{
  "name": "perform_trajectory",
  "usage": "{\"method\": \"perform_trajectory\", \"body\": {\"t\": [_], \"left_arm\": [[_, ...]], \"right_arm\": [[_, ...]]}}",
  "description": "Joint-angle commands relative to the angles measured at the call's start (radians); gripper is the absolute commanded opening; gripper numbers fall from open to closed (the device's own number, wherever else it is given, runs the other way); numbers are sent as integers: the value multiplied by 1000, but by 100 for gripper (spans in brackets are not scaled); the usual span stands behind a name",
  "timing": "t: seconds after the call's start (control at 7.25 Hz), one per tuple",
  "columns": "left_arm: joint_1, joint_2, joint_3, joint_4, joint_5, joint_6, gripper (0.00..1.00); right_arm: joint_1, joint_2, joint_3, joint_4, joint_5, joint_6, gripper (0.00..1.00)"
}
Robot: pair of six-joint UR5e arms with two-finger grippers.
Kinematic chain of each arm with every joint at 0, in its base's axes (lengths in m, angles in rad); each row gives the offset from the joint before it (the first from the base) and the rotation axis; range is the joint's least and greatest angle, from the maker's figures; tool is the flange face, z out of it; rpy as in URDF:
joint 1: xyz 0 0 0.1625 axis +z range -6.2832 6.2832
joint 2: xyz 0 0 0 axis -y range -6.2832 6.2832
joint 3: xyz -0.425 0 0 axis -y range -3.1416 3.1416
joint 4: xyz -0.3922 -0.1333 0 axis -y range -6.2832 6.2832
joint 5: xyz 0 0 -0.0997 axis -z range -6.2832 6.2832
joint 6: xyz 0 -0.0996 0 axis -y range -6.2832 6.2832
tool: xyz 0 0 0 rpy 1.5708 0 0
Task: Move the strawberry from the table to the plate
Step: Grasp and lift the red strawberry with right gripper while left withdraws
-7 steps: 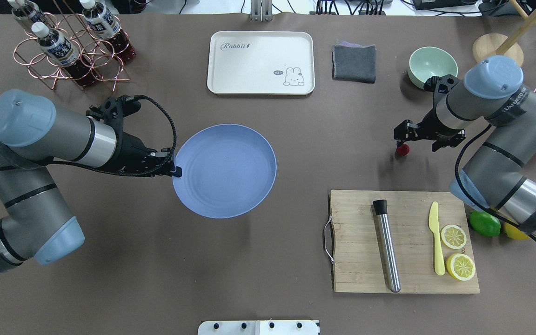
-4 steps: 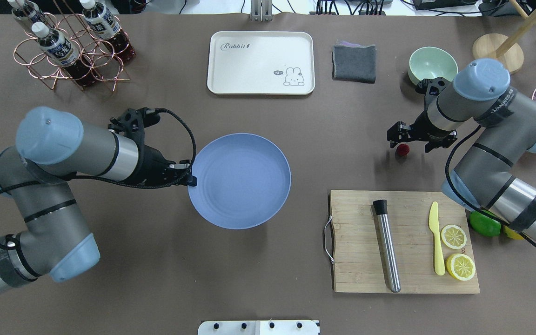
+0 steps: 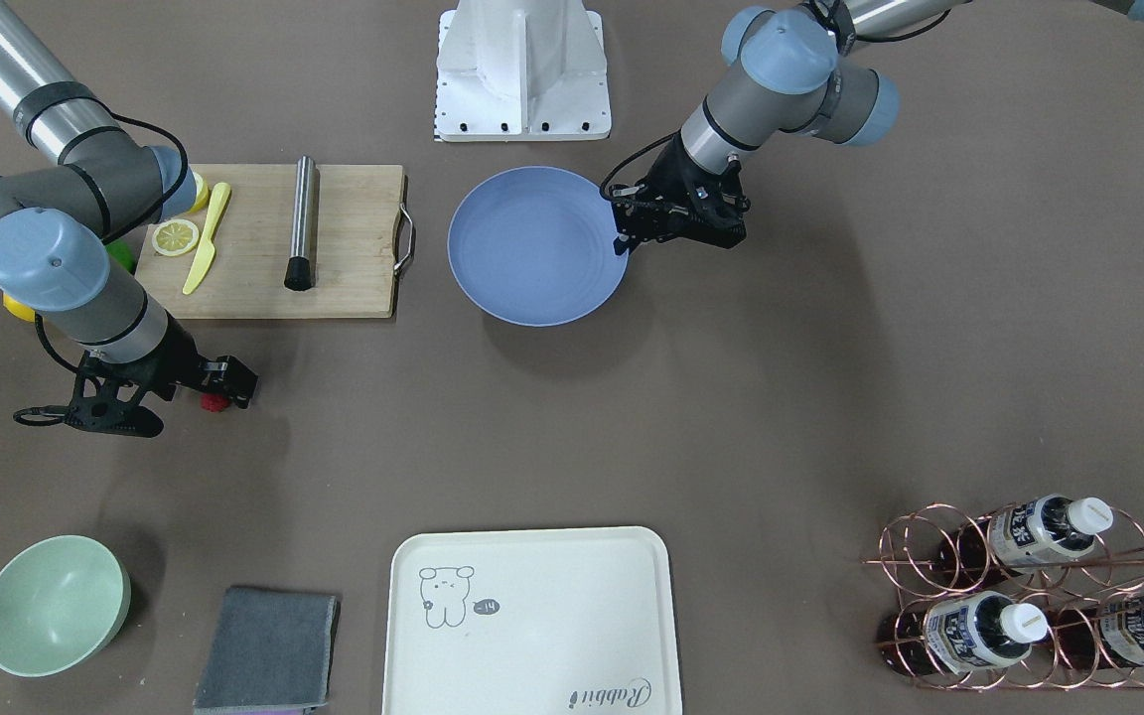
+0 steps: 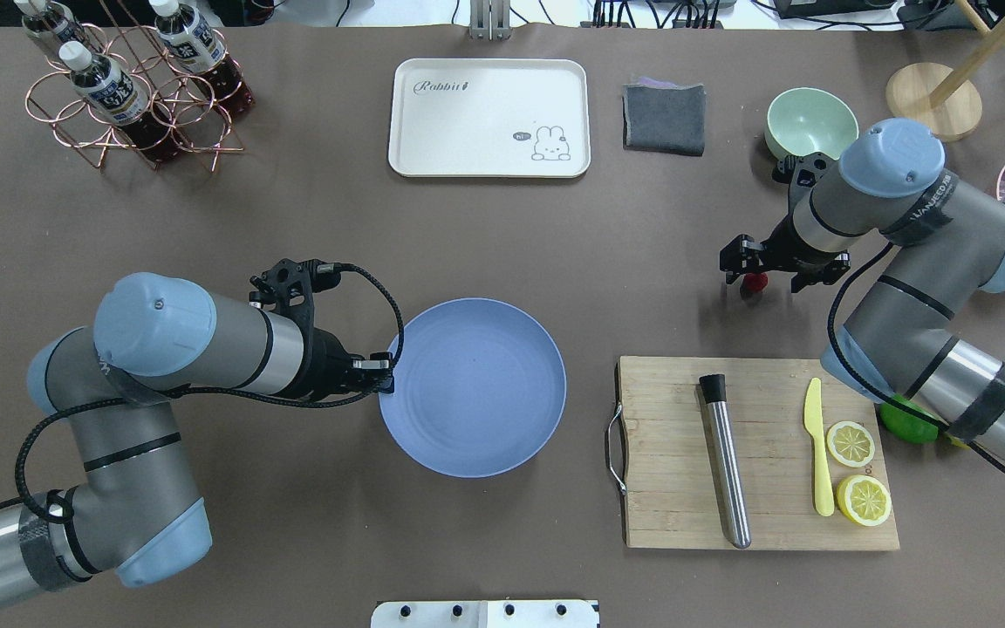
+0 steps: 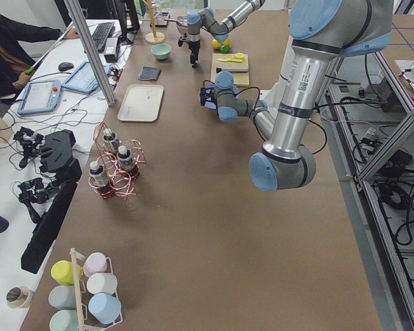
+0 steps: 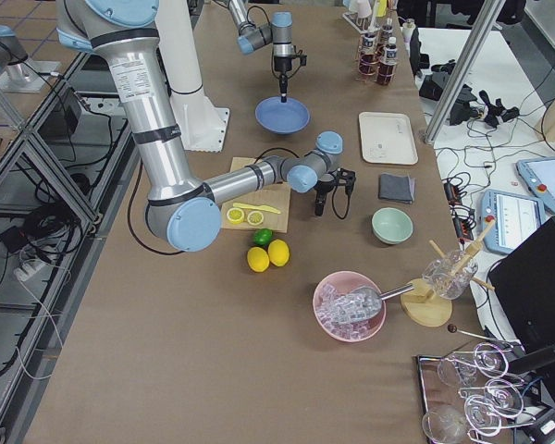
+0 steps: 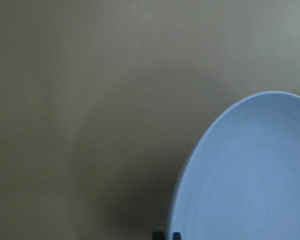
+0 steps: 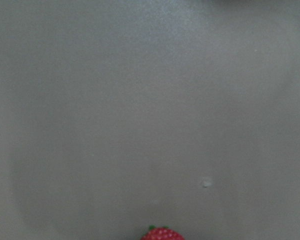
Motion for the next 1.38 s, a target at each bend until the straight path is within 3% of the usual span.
{"method": "perform_trajectory", "body": {"t": [0.0,0.14,0.28,0.41,0.69,1.24], "left_arm": [[5,2,0,0,3,0,0],[7,0,0,0,1,0,0],[5,-3,-1,0,3,0,56],[5,-3,-7,-1,4,0,99],[7,-3,-13,-3,61,0,98],[7,-3,-18,-3,61,0,98]], "right_arm": [[-24,2,2,1,-5,34,56],[-28,4,1,1,-17,25,7],[-27,1,8,1,-15,22,0],[10,1,16,-3,3,19,0],[39,11,18,-11,27,17,0],[56,56,21,-60,14,20,0]]}}
